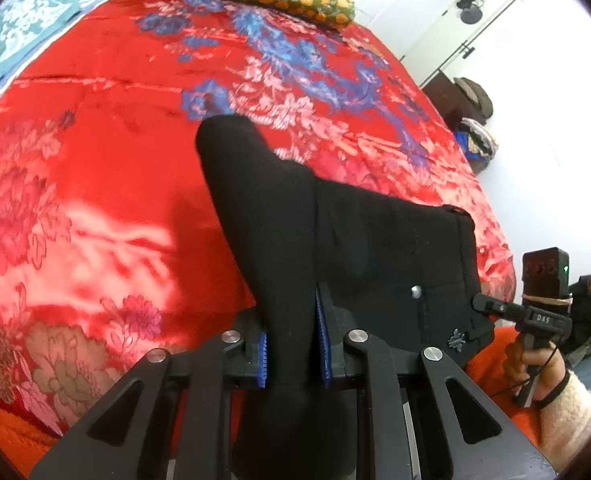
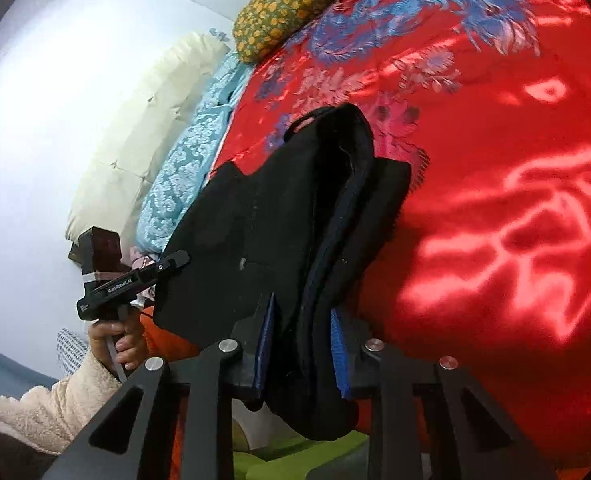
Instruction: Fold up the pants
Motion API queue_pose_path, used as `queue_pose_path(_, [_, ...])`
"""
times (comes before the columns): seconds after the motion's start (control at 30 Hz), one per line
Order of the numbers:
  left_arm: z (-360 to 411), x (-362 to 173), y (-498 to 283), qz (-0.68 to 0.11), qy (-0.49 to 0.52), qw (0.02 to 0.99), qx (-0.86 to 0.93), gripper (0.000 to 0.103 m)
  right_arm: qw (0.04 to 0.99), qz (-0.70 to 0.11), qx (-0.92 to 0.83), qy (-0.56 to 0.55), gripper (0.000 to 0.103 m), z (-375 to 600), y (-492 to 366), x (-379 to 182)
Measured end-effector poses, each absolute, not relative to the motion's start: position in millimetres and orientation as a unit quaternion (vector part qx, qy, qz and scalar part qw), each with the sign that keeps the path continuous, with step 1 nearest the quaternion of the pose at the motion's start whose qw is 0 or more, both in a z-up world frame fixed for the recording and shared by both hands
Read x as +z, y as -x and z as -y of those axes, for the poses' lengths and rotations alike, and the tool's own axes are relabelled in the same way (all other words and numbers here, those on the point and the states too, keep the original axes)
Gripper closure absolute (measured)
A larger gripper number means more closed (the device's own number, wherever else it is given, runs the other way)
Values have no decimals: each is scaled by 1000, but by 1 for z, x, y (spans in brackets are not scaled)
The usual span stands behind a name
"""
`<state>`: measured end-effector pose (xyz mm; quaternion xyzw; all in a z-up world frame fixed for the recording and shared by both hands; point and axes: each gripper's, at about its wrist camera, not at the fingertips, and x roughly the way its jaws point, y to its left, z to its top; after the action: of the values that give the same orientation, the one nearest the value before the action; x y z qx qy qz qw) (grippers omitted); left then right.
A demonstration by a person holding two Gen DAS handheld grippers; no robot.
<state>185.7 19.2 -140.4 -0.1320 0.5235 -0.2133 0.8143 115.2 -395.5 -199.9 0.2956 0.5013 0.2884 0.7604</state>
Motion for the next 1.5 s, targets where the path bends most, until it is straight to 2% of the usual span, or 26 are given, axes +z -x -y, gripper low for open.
queue_pose_path(0.27, [-15, -119, -237, -504, 134, 825, -218, 85, 766, -481, 316, -287, 77, 389, -164, -166])
queue_pose_path(0.4, [-8, -113, -285, -486, 132, 838, -211, 85, 779, -472, 314, -267, 77, 391, -217, -151])
queue_pose_path(0.63, [7, -128, -367, -475, 117, 851, -189, 85, 792, -469, 298, -253, 77, 394, -318, -158])
queue_pose_path(0.73, [15, -151, -392, -479, 99, 854, -174, 84, 794, -476, 287, -245, 77, 396, -349, -175])
queue_pose_path(0.77, [17, -166, -399, -487, 85, 855, -158, 79, 794, -482, 280, -242, 77, 395, -357, -183])
queue_pose_path(0.83, [16, -194, -408, -513, 50, 851, -98, 59, 796, -506, 246, -223, 73, 396, -368, -208])
queue_pose_path(0.87, [10, -208, -408, -528, 36, 846, -59, 43, 796, -512, 233, -225, 68, 398, -369, -215])
queue_pose_path(0.9, [4, -210, -404, -527, 40, 848, -45, 35, 792, -516, 223, -237, 61, 403, -368, -223])
queue_pose_path(0.93, [-1, -208, -399, -518, 44, 853, -36, 33, 796, -512, 215, -242, 56, 407, -364, -225])
queue_pose_path(1.0, [-12, -191, -376, -486, 26, 874, -4, 12, 820, -493, 193, -218, 37, 411, -347, -214])
queue_pose_path(1.1, [-16, -157, -340, -437, -25, 899, 27, 8, 859, -460, 163, -156, 13, 410, -316, -184])
queue_pose_path(1.2, [-11, -123, -297, -400, -57, 914, 47, 3, 894, -425, 114, -83, 0, 397, -278, -145])
queue_pose_path(1.3, [-2, -94, -258, -379, -84, 919, 70, 2, 919, -392, 41, -20, 0, 372, -231, -109])
queue_pose_path(1.5, [16, -62, -191, -381, -85, 917, 80, 2, 927, -374, -8, 26, 0, 315, -162, -69])
